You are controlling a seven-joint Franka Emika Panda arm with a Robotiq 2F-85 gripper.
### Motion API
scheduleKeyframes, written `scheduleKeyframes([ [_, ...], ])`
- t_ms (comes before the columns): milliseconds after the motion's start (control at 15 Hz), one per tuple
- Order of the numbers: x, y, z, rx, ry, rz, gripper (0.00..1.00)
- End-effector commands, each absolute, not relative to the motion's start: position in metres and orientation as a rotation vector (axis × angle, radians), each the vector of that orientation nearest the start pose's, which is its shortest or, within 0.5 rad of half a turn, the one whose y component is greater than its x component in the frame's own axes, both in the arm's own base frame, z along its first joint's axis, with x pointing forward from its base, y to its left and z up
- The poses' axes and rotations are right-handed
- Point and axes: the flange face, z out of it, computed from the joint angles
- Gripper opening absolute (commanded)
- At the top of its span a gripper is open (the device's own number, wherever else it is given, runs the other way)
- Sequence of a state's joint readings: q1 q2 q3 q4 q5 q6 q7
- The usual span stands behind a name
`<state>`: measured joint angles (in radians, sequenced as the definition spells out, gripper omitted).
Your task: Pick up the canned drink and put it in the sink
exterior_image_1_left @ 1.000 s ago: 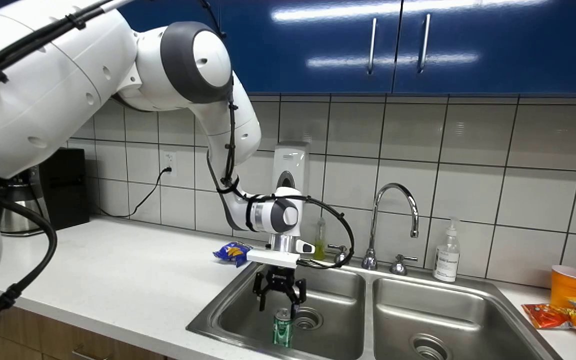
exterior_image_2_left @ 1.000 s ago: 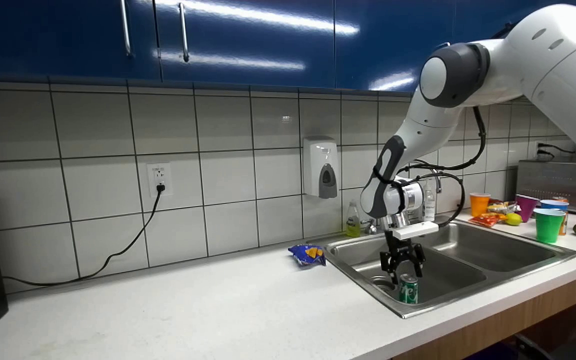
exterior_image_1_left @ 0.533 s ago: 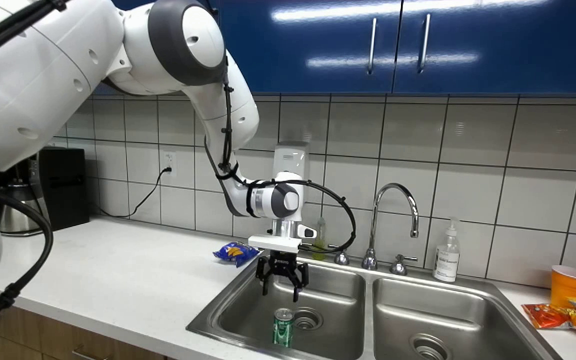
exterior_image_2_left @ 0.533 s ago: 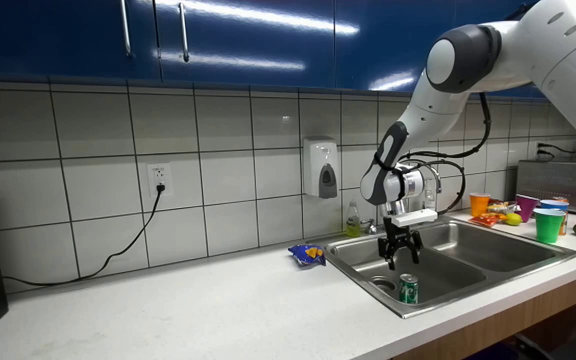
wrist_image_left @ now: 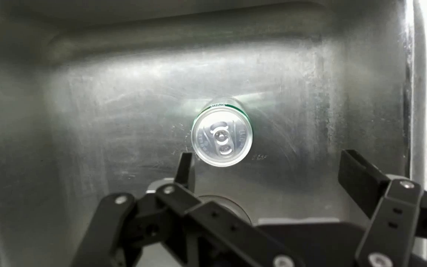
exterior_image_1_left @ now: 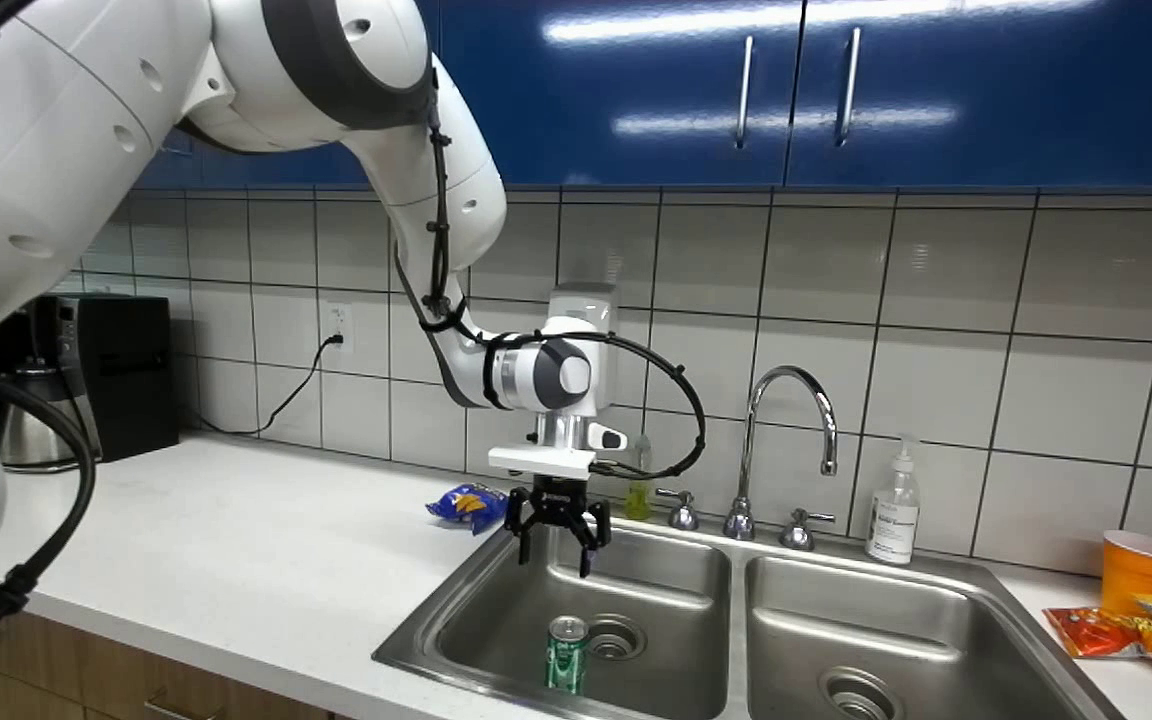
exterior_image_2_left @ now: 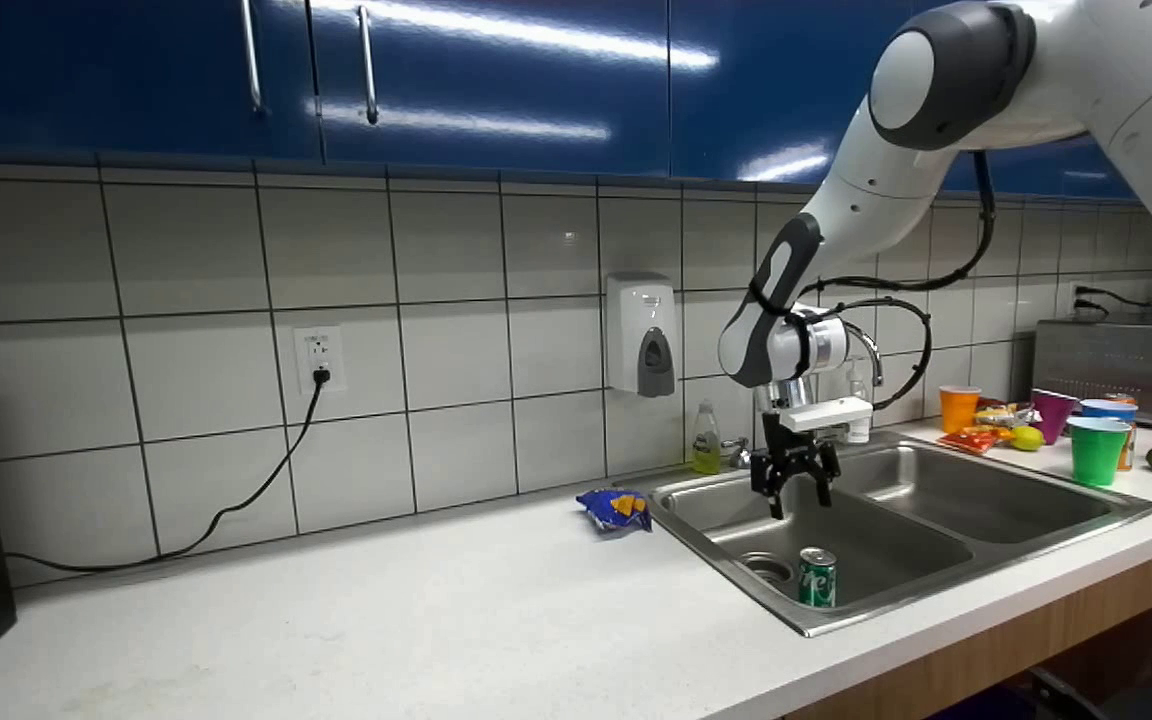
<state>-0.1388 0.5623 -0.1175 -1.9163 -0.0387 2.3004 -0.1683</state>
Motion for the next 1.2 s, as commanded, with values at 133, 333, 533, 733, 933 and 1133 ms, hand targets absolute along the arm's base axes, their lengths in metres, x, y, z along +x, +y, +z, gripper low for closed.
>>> scheduleKeyframes([
  [133, 0.562, -0.122, 0.23, -3.163, 0.029, 0.266, 1.0],
  [333, 0.548, -0.107, 0.247, -3.155, 0.006, 0.246, 1.0],
  [533, 0.53, -0.094, 0.259, -3.142, -0.009, 0.249, 1.0],
  [733, 0.512, -0.082, 0.267, -3.132, -0.018, 0.255, 1.0],
  [933, 0.491, -0.07, 0.275, -3.121, -0.021, 0.262, 1.0],
  [1133, 0.474, -0.059, 0.282, -3.114, -0.039, 0.267, 1.0],
])
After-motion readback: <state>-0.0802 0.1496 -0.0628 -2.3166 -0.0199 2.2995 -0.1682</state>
